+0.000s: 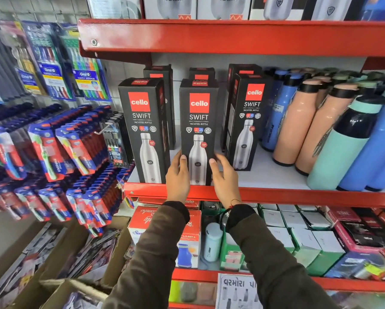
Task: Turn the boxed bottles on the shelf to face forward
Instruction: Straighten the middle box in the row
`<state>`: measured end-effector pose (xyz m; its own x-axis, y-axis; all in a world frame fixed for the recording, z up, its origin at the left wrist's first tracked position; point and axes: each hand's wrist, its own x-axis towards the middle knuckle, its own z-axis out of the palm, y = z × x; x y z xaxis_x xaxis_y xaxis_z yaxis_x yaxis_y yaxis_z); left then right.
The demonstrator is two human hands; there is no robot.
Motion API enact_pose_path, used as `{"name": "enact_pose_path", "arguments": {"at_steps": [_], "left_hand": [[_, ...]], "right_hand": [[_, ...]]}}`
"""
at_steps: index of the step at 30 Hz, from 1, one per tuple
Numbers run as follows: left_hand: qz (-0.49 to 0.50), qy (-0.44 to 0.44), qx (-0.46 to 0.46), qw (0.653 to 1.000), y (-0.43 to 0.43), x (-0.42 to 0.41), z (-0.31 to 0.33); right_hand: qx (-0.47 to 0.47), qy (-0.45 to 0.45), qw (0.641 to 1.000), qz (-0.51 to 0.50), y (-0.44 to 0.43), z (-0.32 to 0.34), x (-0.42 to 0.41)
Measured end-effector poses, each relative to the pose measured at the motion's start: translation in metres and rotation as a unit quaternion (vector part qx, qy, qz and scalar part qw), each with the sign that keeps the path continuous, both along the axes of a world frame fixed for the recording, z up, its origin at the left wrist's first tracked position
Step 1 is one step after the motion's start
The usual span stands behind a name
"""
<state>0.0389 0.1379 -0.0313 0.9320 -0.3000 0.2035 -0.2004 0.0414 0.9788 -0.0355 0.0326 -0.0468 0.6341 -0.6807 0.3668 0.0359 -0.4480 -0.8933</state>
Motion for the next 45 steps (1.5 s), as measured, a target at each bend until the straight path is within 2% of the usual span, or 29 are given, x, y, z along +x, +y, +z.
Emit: {"name": "enact_pose_path", "arguments": {"at_steps": [6,11,13,16,20,25,31,35,45], "left_hand": [[0.03,0.017,-0.034,0.999,-0.006,-0.013,-0.007],[0.179,-0.044,-0.083,0.979,-0.021,-0.051,-0.026],[0.21,-0.072,-0.1,0.97,-0.031,-0.069,-0.031],[0.19,-0.139,-0.107,0.966,-0.05,-0.087,-0.034],[0.101,-0.191,-0.099,0.971,-0.081,-0.101,-0.029],[-0.032,-0.165,-0.075,0.983,-0.122,-0.091,-0.012],[-0.072,-0.027,-0.005,0.997,-0.156,-0.044,0.018],[-0.093,0.046,-0.001,0.995,-0.166,-0.032,0.023],[-0.063,0.024,-0.029,0.997,-0.155,-0.033,0.009]], "right_hand": [[0.01,-0.007,1.0,0.029,-0.003,-0.001,-0.009],[0.021,-0.026,0.999,0.031,-0.02,-0.007,-0.028],[0.019,-0.037,0.999,0.029,-0.032,-0.007,-0.038],[0.018,-0.053,0.998,0.008,-0.053,-0.005,-0.05],[-0.006,-0.062,0.998,-0.03,-0.085,-0.003,-0.059],[0.013,-0.05,0.998,-0.026,-0.124,0.006,-0.046],[0.051,-0.02,0.998,-0.021,-0.159,0.018,-0.017],[0.065,-0.012,0.998,-0.013,-0.169,0.017,-0.007],[0.062,-0.031,0.997,-0.024,-0.16,0.008,-0.018]]}}
